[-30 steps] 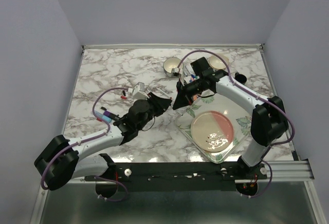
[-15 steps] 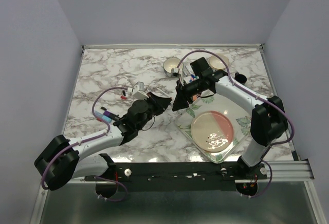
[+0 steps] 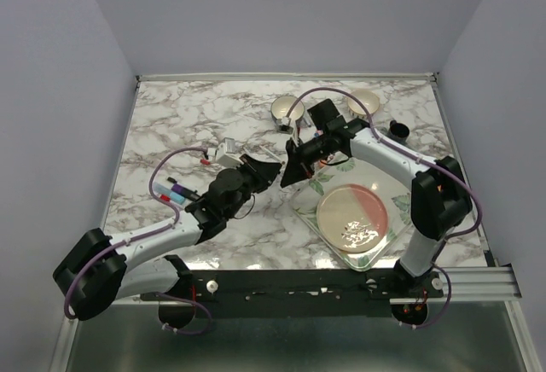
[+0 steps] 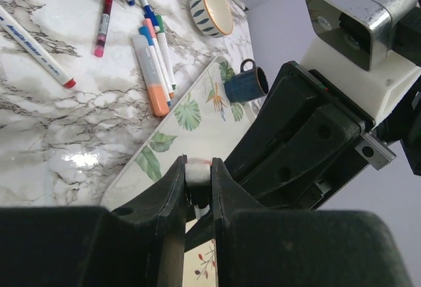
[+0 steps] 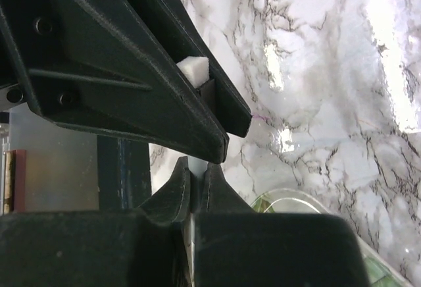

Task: Open the pen caps
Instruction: Open the pen cap, then place the pen cap on the table with the left arm

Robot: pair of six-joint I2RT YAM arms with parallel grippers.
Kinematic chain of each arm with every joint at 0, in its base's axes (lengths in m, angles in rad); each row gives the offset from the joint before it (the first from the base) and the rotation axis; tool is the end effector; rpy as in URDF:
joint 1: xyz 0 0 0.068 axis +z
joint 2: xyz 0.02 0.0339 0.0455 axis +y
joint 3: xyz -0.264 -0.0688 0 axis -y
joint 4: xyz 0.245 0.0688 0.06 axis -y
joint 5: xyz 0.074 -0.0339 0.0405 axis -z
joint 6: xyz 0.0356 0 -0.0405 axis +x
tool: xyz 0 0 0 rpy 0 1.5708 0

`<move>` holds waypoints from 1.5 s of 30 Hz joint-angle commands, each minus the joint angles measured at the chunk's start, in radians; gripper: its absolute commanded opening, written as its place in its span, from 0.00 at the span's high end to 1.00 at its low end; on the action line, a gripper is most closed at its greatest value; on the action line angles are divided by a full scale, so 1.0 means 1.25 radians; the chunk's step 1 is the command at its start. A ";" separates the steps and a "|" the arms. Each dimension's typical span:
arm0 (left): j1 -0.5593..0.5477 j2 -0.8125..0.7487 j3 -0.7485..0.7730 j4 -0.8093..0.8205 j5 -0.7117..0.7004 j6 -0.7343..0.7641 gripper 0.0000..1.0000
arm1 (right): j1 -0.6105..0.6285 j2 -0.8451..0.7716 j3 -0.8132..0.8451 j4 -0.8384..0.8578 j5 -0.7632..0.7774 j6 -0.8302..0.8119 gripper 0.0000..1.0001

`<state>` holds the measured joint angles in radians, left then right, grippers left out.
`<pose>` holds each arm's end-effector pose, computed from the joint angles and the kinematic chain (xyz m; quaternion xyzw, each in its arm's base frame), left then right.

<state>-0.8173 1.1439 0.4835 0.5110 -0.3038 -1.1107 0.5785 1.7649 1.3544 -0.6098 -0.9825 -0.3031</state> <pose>0.1773 -0.1734 0.2348 -0.2072 0.7267 -0.4643 0.4619 0.2924 0.2263 0.2499 -0.4780 0.7127 0.4826 0.1751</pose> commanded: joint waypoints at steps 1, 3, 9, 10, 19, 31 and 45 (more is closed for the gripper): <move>0.029 -0.080 -0.004 -0.035 -0.147 0.006 1.00 | 0.024 0.019 0.010 -0.019 0.029 -0.001 0.99; 0.054 -0.122 -0.006 -0.064 -0.162 0.009 1.00 | 0.023 0.019 0.011 -0.020 0.034 0.001 0.99; 0.206 -0.208 -0.030 -0.135 -0.094 0.027 1.00 | 0.031 0.021 0.016 -0.028 0.052 -0.004 0.99; 0.223 -0.216 -0.032 -0.147 -0.076 0.037 1.00 | 0.033 0.024 0.020 -0.032 0.059 -0.005 0.99; 0.363 -0.236 -0.035 -0.195 0.014 0.079 1.00 | 0.051 0.035 0.026 -0.046 0.085 -0.020 0.99; 0.450 -0.287 -0.127 -0.344 0.001 0.072 1.00 | 0.053 0.040 0.028 -0.051 0.109 -0.041 0.99; 0.588 -0.024 -0.079 -0.274 0.066 0.114 1.00 | 0.053 0.040 0.028 -0.051 0.113 -0.042 0.99</move>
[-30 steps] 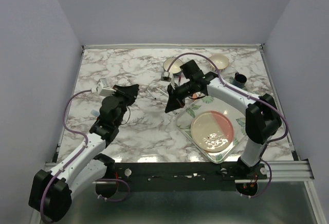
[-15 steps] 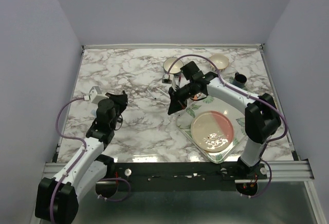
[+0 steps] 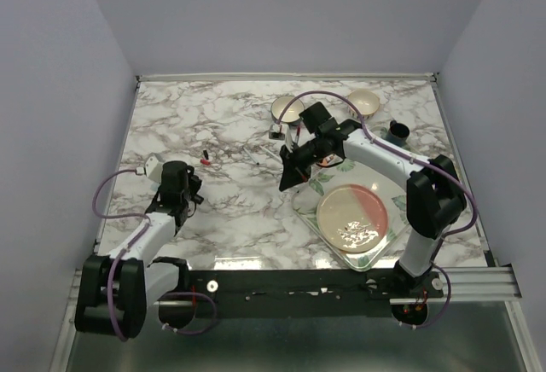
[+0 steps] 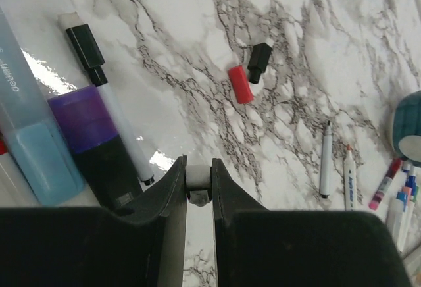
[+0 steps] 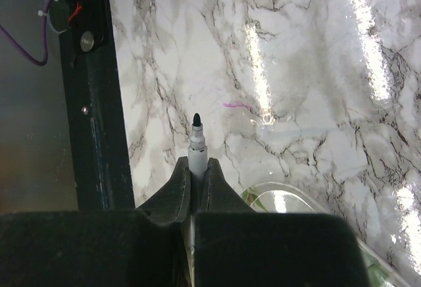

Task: Open the pen caps
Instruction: Place the pen cap on the table with the left arm

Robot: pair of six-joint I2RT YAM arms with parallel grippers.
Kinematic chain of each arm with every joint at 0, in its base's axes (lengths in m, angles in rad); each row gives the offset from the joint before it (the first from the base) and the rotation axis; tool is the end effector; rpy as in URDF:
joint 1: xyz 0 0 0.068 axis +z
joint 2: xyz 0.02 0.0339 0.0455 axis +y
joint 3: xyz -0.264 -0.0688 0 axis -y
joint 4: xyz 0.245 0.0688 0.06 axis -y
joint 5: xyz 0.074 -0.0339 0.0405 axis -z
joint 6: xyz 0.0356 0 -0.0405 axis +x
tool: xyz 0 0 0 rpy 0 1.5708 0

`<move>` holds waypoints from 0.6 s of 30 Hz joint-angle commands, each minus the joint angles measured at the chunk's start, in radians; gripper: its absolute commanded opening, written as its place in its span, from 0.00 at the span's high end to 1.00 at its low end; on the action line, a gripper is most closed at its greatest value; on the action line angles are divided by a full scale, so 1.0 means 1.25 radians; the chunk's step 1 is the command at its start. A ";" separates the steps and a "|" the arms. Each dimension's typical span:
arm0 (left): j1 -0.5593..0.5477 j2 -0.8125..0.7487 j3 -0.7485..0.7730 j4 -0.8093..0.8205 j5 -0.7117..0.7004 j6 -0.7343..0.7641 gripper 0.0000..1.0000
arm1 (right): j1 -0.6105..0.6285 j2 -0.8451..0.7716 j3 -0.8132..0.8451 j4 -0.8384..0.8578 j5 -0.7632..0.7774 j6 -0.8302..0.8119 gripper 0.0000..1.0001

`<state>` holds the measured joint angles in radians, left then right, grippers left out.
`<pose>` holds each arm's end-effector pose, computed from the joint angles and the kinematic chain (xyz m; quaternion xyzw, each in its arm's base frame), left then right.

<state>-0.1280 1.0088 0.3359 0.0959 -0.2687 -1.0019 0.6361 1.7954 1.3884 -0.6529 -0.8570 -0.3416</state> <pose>0.1987 -0.0160 0.1720 -0.4265 0.7623 -0.1535 0.4620 0.2858 0.2445 0.2441 -0.5060 0.7277 0.4314 0.1684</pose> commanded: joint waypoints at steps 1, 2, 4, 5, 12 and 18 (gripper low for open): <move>0.051 0.103 0.047 0.076 0.046 0.026 1.00 | 0.007 0.015 0.004 -0.018 0.012 -0.013 0.99; 0.056 0.144 0.052 0.089 0.052 0.026 1.00 | 0.007 0.015 0.002 -0.018 0.011 -0.013 0.99; 0.062 0.182 0.071 0.116 0.058 0.015 1.00 | 0.008 0.014 0.002 -0.019 0.011 -0.011 0.99; 0.067 0.221 0.080 0.121 0.058 0.013 1.00 | 0.007 0.015 0.002 -0.018 0.011 -0.011 0.99; 0.072 0.377 0.202 0.118 0.102 0.014 0.91 | 0.008 0.013 0.004 -0.020 0.006 -0.011 0.99; 0.077 0.430 0.247 0.085 0.102 0.025 0.77 | 0.007 0.011 0.006 -0.024 0.003 -0.018 0.99</move>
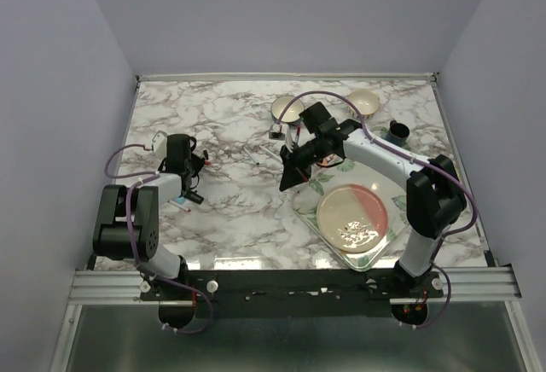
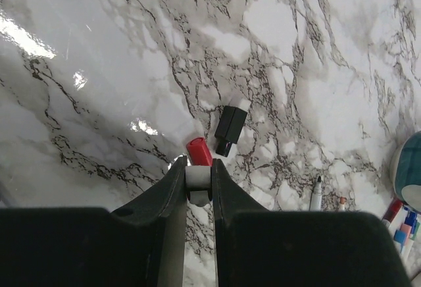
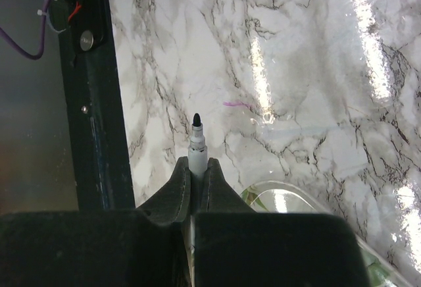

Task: Open the pen caps
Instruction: Place the pen cap on the table with the left arm

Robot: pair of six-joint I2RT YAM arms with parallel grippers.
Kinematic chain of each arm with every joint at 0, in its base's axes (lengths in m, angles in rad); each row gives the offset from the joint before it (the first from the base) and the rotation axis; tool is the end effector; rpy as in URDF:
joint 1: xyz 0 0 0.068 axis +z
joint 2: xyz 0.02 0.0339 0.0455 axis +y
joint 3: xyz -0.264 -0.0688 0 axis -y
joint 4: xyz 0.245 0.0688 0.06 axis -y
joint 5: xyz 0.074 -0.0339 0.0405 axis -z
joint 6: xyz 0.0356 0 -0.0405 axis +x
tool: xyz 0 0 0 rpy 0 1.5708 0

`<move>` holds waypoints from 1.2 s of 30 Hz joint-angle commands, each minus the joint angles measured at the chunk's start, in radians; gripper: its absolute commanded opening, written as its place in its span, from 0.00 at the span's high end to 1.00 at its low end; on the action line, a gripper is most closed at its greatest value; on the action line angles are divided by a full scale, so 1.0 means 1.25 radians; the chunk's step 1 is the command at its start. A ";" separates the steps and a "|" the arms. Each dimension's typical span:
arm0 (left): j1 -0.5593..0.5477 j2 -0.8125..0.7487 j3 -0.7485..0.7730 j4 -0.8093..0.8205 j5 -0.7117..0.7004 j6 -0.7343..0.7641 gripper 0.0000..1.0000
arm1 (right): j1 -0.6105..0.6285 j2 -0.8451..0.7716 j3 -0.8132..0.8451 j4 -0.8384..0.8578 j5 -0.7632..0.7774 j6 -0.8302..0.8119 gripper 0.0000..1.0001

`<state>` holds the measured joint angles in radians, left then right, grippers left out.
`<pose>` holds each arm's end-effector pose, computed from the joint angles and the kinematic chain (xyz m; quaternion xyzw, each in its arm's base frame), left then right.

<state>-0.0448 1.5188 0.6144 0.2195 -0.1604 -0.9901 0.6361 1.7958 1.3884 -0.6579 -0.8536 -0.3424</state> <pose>0.2894 -0.0073 0.1526 -0.4406 0.7862 -0.1484 0.4071 0.2855 0.2442 0.2436 -0.5056 0.7293 0.4298 0.1665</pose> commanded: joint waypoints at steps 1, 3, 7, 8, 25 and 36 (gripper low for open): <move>0.013 0.024 0.028 -0.016 0.017 0.015 0.74 | 0.007 0.011 0.007 -0.022 0.002 -0.016 0.99; 0.014 0.029 0.032 -0.020 0.017 0.017 0.72 | 0.007 0.013 0.008 -0.023 0.002 -0.018 0.99; 0.016 0.033 0.039 -0.028 0.015 0.023 0.67 | 0.007 0.013 0.008 -0.027 0.002 -0.021 0.99; 0.017 0.033 0.040 -0.030 0.015 0.024 0.67 | 0.007 0.013 0.010 -0.027 0.001 -0.021 0.99; 0.025 -0.041 0.044 -0.093 0.008 0.053 0.36 | 0.007 0.016 0.007 0.001 0.092 -0.002 1.00; 0.066 -0.295 0.074 -0.195 0.205 0.126 0.12 | 0.024 0.158 0.155 -0.025 0.310 0.049 0.99</move>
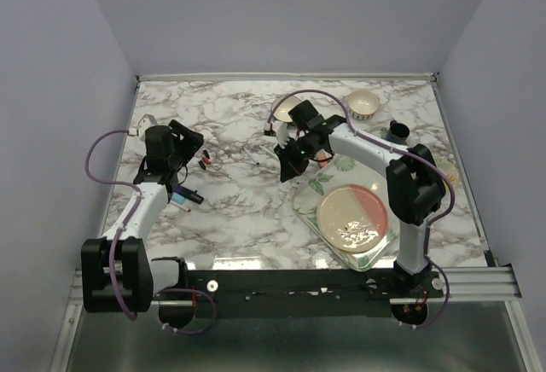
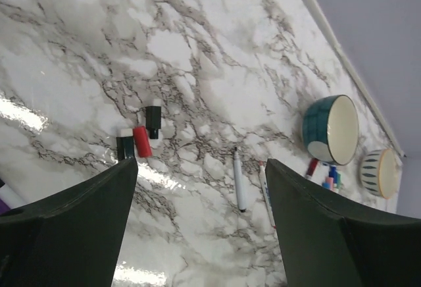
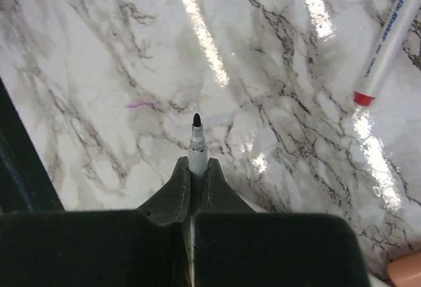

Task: Open the pen caps
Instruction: Place the pen cap on the table with the left arm, then place the barrel on the table with the right arm

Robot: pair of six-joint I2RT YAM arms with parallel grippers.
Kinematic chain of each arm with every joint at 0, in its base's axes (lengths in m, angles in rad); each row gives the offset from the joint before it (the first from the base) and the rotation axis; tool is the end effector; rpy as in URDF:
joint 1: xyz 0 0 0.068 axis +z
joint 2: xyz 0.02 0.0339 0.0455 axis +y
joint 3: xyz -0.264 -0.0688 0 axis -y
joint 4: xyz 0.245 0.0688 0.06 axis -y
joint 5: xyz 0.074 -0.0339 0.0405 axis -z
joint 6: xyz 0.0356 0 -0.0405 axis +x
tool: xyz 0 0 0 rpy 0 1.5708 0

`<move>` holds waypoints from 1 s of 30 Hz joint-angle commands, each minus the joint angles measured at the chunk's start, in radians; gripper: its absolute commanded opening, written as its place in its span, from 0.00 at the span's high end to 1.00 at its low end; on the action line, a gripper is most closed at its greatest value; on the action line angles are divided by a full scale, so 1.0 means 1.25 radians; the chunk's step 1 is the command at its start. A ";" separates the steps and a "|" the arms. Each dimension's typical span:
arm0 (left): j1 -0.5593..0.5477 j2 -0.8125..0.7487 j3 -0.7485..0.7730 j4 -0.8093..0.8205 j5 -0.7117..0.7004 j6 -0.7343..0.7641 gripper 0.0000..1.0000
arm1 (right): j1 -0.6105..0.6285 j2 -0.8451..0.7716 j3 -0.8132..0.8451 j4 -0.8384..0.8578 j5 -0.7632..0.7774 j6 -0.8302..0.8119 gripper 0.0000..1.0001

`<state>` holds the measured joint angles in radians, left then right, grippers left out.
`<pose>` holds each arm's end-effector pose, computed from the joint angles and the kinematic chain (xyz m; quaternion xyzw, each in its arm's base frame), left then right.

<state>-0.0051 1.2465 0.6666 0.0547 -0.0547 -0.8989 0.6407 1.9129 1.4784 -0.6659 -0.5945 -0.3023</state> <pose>0.2685 0.0006 0.2248 -0.3866 0.7751 -0.1967 0.4593 0.3111 0.2569 0.2212 -0.4832 0.7974 0.3183 0.1717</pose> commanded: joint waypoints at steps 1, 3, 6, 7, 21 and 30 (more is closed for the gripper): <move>0.038 -0.091 0.045 -0.087 0.138 0.065 0.11 | 0.022 0.076 0.097 -0.030 0.111 0.016 0.98; 0.047 -0.129 0.063 -0.112 0.193 0.113 0.11 | 0.026 0.099 0.129 -0.043 0.129 0.017 0.96; 0.048 -0.155 0.110 -0.182 0.316 0.183 0.09 | 0.026 0.151 0.199 -0.075 0.147 0.015 0.94; 0.047 -0.160 0.124 -0.221 0.336 0.221 0.07 | 0.026 0.178 0.236 -0.091 0.146 0.015 0.94; 0.047 -0.320 0.026 -0.247 0.282 0.324 0.05 | 0.026 0.391 0.564 -0.164 0.209 0.069 0.85; 0.046 -0.330 0.024 -0.246 0.281 0.324 0.05 | 0.026 0.470 0.647 -0.174 0.234 0.091 0.75</move>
<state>0.0505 0.8543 0.6971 -0.2352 0.3058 -0.5156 0.6670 2.4596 2.2581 -0.8547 -0.3489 -0.2100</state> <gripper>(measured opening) 0.951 0.223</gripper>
